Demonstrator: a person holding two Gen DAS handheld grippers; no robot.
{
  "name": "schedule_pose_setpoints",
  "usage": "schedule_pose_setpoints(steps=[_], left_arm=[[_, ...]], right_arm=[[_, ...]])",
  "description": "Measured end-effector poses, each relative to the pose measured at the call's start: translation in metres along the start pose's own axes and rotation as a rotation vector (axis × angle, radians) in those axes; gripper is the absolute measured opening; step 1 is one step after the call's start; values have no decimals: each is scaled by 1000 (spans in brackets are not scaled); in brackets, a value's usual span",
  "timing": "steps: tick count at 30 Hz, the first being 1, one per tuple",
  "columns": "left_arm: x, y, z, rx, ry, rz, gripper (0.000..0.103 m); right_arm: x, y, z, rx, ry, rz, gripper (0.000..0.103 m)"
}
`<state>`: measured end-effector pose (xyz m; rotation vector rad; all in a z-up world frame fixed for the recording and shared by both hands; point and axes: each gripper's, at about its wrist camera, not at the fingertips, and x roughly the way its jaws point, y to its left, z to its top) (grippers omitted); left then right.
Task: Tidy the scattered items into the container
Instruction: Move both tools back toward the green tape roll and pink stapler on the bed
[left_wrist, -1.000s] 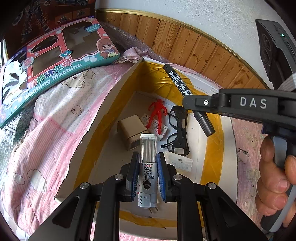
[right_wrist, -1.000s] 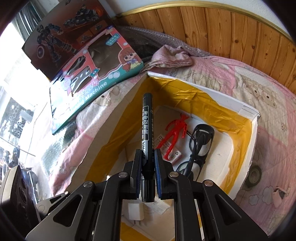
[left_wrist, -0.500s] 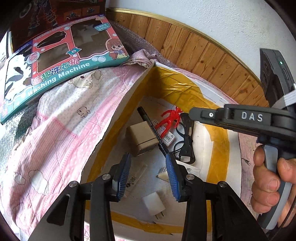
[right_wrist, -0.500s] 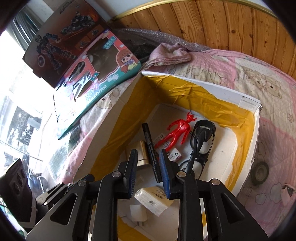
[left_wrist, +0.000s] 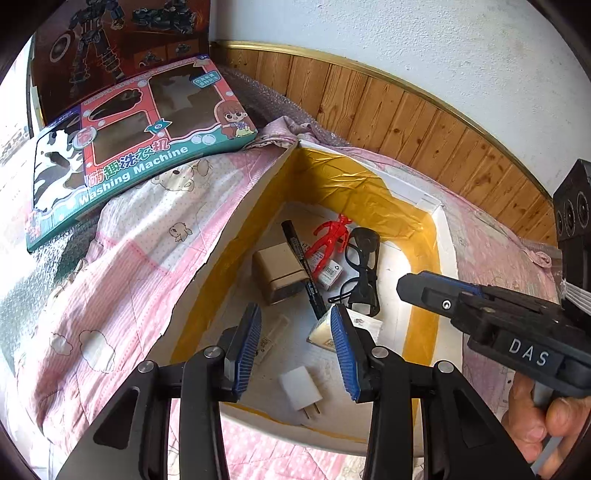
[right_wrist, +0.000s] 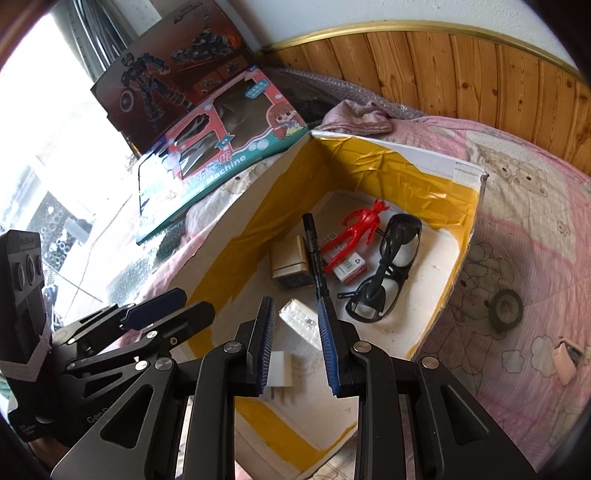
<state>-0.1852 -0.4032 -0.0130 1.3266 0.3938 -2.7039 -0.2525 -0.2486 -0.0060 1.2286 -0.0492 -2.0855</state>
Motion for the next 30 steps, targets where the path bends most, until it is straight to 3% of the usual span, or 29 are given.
schedule_pose_setpoints(steps=[14, 30], left_arm=[[-57, -42, -33, 76, -49, 2, 41], [-100, -90, -93, 146, -48, -40, 40]], right_arm=[[-54, 9, -64, 20, -13, -78, 27], [-99, 11, -138, 56, -29, -127, 27]])
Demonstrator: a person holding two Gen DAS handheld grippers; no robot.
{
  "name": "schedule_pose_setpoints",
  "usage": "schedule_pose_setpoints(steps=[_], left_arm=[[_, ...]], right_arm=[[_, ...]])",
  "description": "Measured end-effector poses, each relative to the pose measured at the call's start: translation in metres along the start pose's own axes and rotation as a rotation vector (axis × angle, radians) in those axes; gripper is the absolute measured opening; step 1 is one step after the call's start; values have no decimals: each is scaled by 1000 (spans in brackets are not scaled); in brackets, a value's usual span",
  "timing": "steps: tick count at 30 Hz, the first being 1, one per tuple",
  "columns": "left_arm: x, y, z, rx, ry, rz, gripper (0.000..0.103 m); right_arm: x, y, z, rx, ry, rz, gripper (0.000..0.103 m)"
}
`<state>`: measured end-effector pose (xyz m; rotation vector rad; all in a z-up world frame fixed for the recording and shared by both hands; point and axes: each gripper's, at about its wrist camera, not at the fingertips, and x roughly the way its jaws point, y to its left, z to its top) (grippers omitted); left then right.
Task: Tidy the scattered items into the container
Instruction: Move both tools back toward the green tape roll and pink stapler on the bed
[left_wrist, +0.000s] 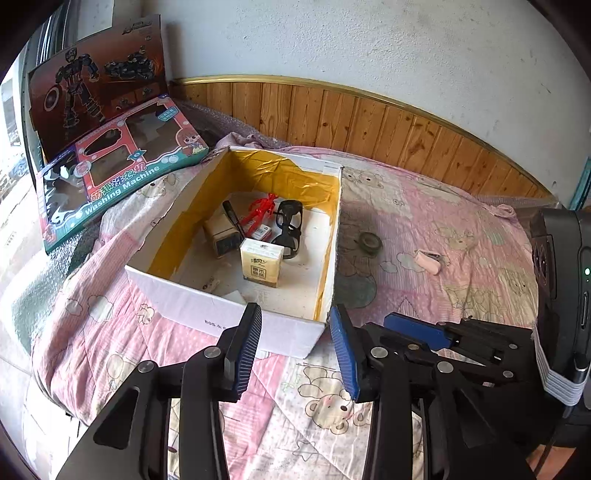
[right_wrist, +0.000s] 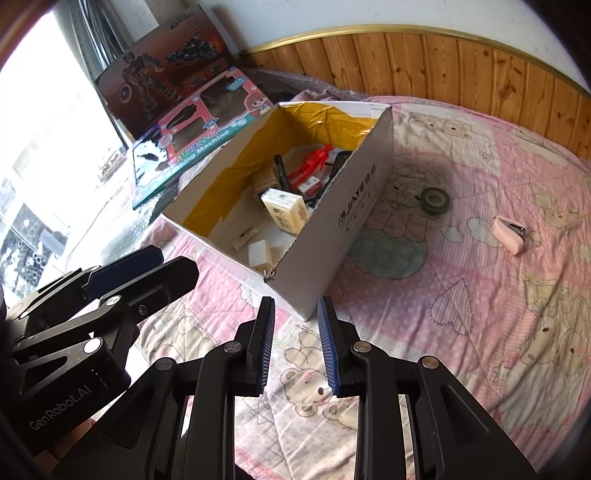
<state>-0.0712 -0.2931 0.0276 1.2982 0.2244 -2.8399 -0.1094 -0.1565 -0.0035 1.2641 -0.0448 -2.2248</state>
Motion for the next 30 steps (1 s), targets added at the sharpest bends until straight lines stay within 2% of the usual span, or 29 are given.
schedule_pose_setpoints(steps=[10, 16, 24, 30], left_arm=[[3, -43, -22, 76, 37, -33, 40], [23, -75, -23, 131, 69, -59, 40], [73, -123, -6, 194, 113, -92, 43], [127, -143, 12, 185, 166, -107, 48]], right_arm=[[-19, -41, -38, 95, -16, -14, 27], [-21, -90, -64, 212, -13, -18, 27], [-22, -162, -73, 362, -30, -38, 27], [-17, -200, -54, 384, -57, -38, 27]])
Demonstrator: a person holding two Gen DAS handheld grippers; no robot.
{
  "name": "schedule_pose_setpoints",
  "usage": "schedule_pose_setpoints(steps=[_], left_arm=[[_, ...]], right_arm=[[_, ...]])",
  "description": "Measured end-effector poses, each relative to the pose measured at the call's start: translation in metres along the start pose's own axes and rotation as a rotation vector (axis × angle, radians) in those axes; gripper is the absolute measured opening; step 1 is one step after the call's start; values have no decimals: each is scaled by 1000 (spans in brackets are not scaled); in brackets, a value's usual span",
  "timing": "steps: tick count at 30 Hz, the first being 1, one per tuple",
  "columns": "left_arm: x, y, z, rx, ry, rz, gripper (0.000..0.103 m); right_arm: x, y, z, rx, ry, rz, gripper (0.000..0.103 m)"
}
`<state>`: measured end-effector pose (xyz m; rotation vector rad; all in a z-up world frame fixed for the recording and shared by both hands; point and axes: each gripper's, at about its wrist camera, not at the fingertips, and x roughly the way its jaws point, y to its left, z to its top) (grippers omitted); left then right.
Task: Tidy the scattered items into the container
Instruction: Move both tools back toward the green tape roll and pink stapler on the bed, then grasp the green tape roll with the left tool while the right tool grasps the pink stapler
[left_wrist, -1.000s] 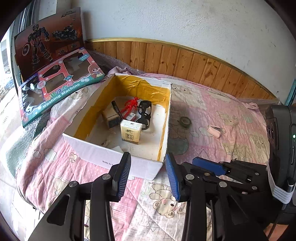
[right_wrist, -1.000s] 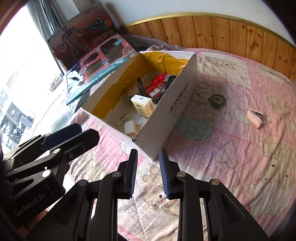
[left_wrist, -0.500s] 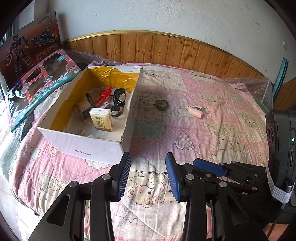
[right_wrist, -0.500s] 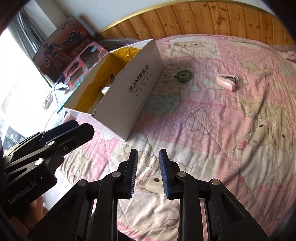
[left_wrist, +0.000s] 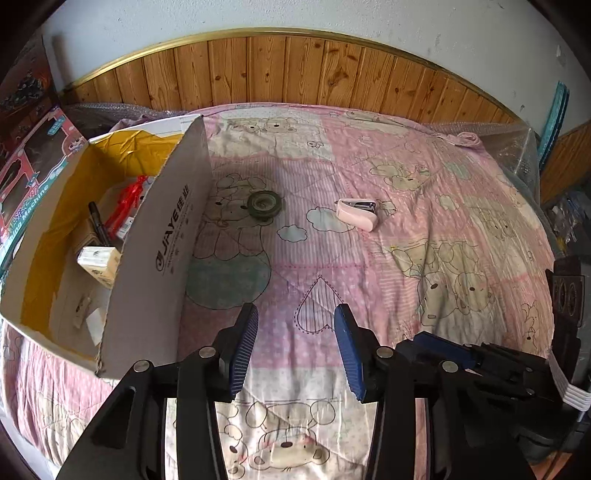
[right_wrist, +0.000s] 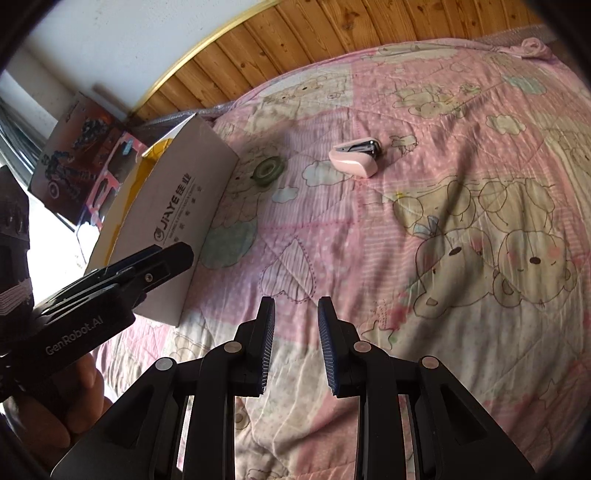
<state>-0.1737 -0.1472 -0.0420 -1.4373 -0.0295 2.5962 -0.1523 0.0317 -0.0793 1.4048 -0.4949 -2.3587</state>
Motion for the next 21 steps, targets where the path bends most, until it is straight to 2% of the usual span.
schedule_pose_setpoints(steps=[2, 4, 7, 13, 20, 21], left_arm=[[16, 4, 12, -30, 11, -15, 59], [34, 12, 24, -69, 21, -19, 63], [63, 24, 42, -119, 45, -11, 63], [119, 39, 71, -165, 83, 9, 63], [169, 51, 92, -215, 98, 30, 64], [173, 51, 95, -213, 80, 36, 65]], right_arm=[[5, -6, 15, -1, -10, 4, 27], [10, -13, 32, -3, -15, 2, 27], [19, -24, 57, 6, -31, 1, 32], [48, -40, 101, -7, -32, -10, 35], [91, -45, 122, -102, 3, -42, 38], [94, -44, 125, -124, -6, -52, 38]])
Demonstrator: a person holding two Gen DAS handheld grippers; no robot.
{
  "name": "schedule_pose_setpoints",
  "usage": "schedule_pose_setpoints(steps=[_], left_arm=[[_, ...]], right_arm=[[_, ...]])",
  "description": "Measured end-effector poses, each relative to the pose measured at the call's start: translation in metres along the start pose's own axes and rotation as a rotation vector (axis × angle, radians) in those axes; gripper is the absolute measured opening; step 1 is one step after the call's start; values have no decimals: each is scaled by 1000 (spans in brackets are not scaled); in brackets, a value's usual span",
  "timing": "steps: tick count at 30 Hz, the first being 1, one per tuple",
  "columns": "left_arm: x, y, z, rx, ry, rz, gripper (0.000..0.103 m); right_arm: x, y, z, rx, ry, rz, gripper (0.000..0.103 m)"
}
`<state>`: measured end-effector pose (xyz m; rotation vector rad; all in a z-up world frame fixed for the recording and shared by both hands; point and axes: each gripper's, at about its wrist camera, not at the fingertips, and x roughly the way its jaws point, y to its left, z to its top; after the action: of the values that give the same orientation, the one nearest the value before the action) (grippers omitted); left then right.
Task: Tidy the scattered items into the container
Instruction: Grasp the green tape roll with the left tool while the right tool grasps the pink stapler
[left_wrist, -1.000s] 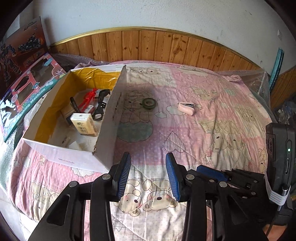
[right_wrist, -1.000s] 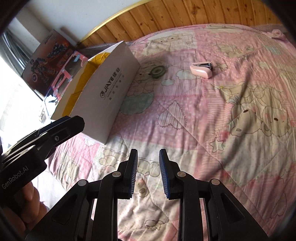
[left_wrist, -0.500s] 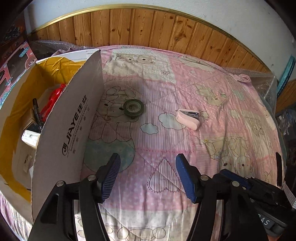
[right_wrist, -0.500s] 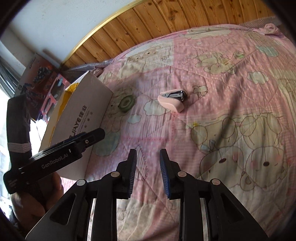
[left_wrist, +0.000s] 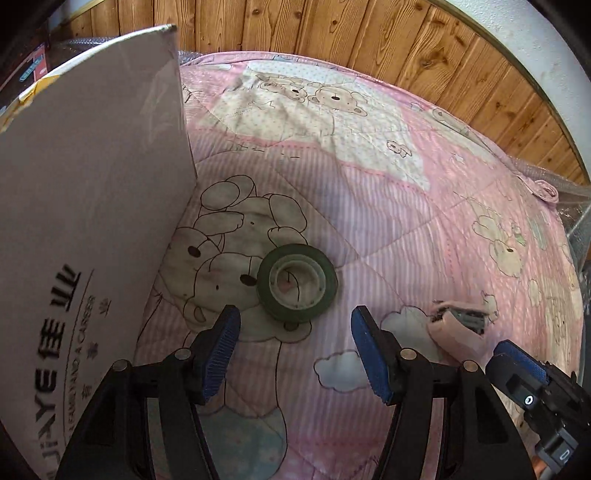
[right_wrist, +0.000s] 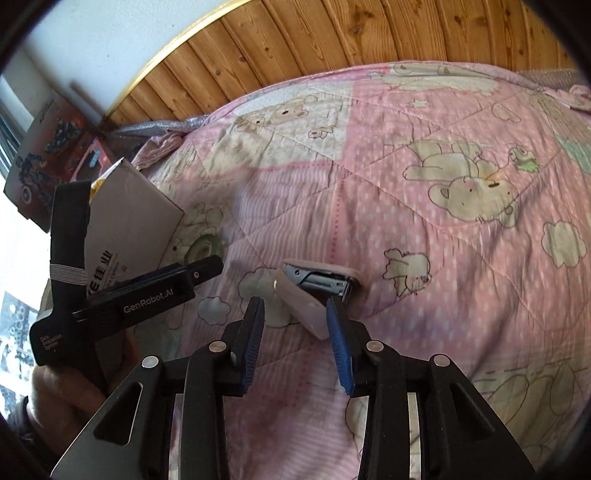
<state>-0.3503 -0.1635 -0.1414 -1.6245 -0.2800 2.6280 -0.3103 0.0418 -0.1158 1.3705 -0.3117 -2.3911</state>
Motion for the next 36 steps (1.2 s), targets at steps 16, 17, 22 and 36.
schedule_pose_setpoints(steps=[16, 17, 22, 36], left_arm=[[0, -2, 1, 79, -99, -13, 55], [-1, 0, -1, 77, -101, -12, 58], [-1, -1, -9, 124, -120, 8, 59], [-24, -28, -22, 205, -120, -138, 49]], right_arm=[[2, -34, 34, 94, -11, 124, 41], [-5, -25, 33, 39, -34, 99, 43], [15, 9, 27, -275, 0, -48, 51], [-12, -84, 39, 227, -56, 100, 38]])
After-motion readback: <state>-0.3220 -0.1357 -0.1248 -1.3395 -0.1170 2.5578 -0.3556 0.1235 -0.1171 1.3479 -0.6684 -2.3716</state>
